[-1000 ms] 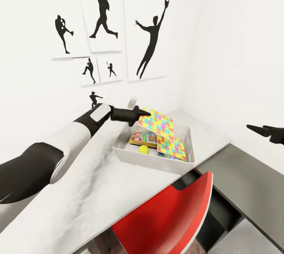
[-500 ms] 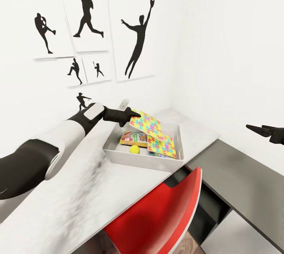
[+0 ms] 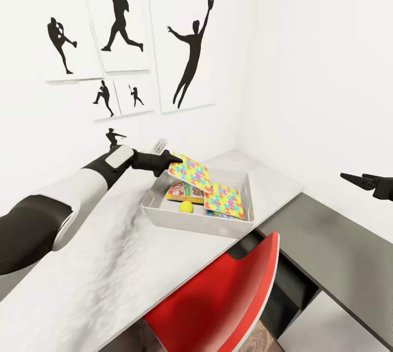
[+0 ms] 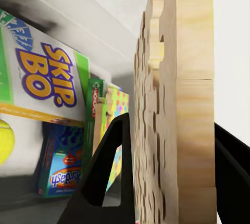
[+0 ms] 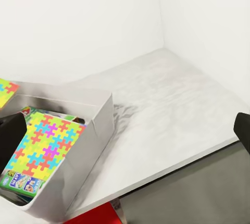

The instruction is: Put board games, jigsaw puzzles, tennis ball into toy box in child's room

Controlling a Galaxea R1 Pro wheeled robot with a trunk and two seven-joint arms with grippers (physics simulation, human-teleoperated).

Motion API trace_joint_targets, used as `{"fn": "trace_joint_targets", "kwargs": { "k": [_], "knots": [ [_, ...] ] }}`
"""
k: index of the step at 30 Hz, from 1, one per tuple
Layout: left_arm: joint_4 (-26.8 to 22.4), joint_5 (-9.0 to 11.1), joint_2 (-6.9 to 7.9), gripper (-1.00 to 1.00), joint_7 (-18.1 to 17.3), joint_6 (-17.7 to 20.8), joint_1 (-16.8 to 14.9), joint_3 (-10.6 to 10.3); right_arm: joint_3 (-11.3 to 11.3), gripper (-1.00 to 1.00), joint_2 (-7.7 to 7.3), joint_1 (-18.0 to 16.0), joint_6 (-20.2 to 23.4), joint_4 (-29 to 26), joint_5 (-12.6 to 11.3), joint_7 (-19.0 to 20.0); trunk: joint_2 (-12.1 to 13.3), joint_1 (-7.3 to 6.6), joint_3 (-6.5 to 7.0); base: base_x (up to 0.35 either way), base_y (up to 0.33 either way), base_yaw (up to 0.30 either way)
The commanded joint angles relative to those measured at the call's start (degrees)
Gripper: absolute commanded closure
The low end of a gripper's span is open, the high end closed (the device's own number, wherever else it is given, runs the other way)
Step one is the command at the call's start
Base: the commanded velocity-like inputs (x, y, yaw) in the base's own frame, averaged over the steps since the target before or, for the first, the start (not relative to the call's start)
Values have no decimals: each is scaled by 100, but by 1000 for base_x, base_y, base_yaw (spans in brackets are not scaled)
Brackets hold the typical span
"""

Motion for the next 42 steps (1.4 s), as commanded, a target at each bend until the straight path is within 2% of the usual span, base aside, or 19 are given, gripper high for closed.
{"fn": "trace_joint_targets", "kwargs": {
  "k": [1, 5, 15, 21, 22, 27, 31, 34, 36, 37, 38, 40, 42],
  "knots": [
    [1, -43, 3, 100, -61, 1, -5, -24, -7, -100, 0, -11, 37, -4, 49, 54, -4, 0, -12, 0, 0, 0],
    [7, -48, 30, 100, -65, -132, 37, -33, -4, -100, 0, -21, 37, -4, 49, 54, -4, 0, -42, 0, 0, 0],
    [4, -44, 32, 100, -66, -195, 66, -33, -9, -100, -20, -28, 122, -4, 49, 54, -4, 0, -132, 0, 0, 0],
    [2, -47, 31, 100, -66, -196, 66, -30, -8, -100, -179, 20, 170, -4, 49, 54, -4, 0, -182, 0, 0, 0],
    [1, -48, 31, -100, -64, -196, 66, -32, -9, -100, -191, 26, 173, -4, 49, 54, -4, 0, -187, 0, 0, 0],
    [2, -59, 46, -100, -1, -165, 50, -30, -8, -100, -209, 37, 177, -4, 49, 54, -4, 0, -193, 0, 0, 0],
    [0, -53, 48, -100, 333, -142, 34, -15, -9, -100, -210, 38, 177, -4, 49, 55, -4, 0, -194, 0, 0, 0],
    [-15, -46, 48, -100, 428, -109, 3, -5, -10, -100, -211, 38, 177, -4, 49, 58, -4, 0, -194, 0, 0, 0],
    [-34, -44, 46, -100, 465, 60, -68, 1, -10, -100, -211, 38, 177, -4, 49, 59, -4, 0, -194, 0, 0, 0],
    [-53, -29, 13, -100, 668, 502, -234, 14, -10, -100, -211, 38, 177, -4, 49, 61, -4, 0, -194, 0, 0, 0],
    [-60, -3, -4, -100, 821, 631, -310, 19, -10, -100, -211, 40, 177, -4, 49, 62, -4, 0, -194, 0, 0, 0],
    [-58, 20, -48, -100, 1189, 819, -463, 33, -10, -100, -211, 39, 177, -4, 49, 63, -4, 0, -194, 0, 0, 0],
    [-3, 26, -56, -100, 1366, 896, -497, 40, -10, -100, -211, 38, 177, -4, 49, 63, -4, 0, -194, 0, 0, 0]
  ]
}}
